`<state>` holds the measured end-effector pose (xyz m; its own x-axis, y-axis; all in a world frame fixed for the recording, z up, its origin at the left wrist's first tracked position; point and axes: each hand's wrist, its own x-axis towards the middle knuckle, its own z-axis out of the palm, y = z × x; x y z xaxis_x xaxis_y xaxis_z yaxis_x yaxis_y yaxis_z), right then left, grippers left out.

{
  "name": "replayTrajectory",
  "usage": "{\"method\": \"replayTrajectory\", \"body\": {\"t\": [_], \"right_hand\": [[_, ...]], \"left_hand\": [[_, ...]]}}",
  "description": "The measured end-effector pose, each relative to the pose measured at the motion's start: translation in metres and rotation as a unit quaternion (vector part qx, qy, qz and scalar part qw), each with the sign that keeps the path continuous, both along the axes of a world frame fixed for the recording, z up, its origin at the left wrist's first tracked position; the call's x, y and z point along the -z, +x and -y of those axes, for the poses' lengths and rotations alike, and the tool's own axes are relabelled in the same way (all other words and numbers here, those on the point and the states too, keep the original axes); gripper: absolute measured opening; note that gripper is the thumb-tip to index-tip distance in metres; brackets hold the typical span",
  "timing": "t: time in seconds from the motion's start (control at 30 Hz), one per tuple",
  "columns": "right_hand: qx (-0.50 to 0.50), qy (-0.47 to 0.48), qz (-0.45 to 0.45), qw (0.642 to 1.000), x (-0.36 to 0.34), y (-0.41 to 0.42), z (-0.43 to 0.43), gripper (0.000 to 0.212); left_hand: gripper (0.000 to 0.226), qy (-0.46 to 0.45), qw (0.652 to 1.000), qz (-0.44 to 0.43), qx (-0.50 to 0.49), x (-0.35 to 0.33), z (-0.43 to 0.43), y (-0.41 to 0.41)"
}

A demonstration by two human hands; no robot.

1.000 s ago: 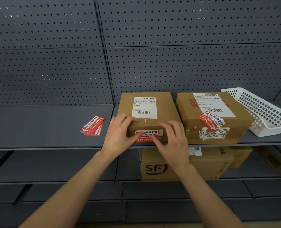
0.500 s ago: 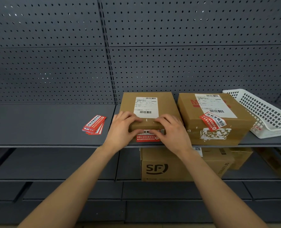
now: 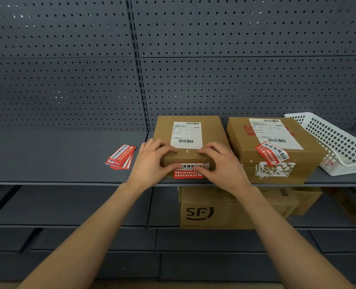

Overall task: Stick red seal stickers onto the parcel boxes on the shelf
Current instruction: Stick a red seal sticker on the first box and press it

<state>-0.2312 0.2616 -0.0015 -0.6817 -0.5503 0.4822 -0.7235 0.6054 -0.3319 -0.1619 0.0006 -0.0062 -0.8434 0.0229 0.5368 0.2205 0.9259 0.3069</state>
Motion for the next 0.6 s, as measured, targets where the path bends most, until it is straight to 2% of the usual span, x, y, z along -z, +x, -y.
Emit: {"method": "replayTrajectory", "body": {"t": [0.13, 0.6], "right_hand": [[0.028, 0.022, -0.041, 0.999, 0.004, 0.002, 0.009, 0.062], [0.026, 0.071, -0.129, 0.989, 0.020, -0.001, 0.006, 0.078]], "left_hand": [[0.071, -0.044, 0.999, -0.014, -0.026, 0.002, -0.010, 0.002], [0.079, -0.110, 0.993, -0.026, -0.028, 0.010, -0.010, -0.002]]}}
